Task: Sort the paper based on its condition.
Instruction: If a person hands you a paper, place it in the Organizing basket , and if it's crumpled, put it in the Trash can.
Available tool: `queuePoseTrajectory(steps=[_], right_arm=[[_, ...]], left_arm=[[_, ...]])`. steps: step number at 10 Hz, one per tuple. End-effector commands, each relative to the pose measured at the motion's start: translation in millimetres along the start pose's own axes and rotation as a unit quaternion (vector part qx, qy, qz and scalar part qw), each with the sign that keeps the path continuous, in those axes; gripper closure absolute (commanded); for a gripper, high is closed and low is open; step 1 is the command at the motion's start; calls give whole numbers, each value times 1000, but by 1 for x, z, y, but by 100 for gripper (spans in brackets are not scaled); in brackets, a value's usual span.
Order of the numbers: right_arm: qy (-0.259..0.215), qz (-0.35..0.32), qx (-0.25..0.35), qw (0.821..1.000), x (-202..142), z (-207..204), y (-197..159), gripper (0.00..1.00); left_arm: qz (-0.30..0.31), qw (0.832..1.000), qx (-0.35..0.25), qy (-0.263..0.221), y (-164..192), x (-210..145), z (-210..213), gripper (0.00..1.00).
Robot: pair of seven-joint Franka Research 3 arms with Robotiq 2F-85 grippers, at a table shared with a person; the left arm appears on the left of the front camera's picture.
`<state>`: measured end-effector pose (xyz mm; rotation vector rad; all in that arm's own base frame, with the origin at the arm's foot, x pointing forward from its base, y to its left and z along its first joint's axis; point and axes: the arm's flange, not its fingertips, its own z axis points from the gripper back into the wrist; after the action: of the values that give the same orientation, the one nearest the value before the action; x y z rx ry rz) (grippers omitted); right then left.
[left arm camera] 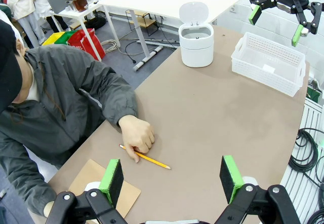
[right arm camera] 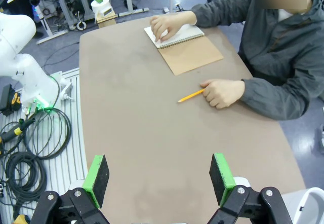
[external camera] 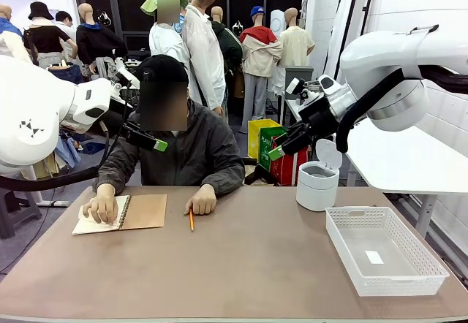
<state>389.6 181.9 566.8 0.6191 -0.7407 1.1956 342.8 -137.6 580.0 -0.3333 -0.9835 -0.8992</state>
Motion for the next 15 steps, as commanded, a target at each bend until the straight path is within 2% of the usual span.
queuePoseTrajectory(steps=[1, 15], right_arm=[[-2, -4, -1, 1000, 2, 0, 0, 0], [-2, -4, -1, 1000, 2, 0, 0, 0]], left_arm=[[-5, 1000, -2, 2, 1, -2, -1, 0], [-5, 1000, -2, 2, 1, -2, -1, 0]])
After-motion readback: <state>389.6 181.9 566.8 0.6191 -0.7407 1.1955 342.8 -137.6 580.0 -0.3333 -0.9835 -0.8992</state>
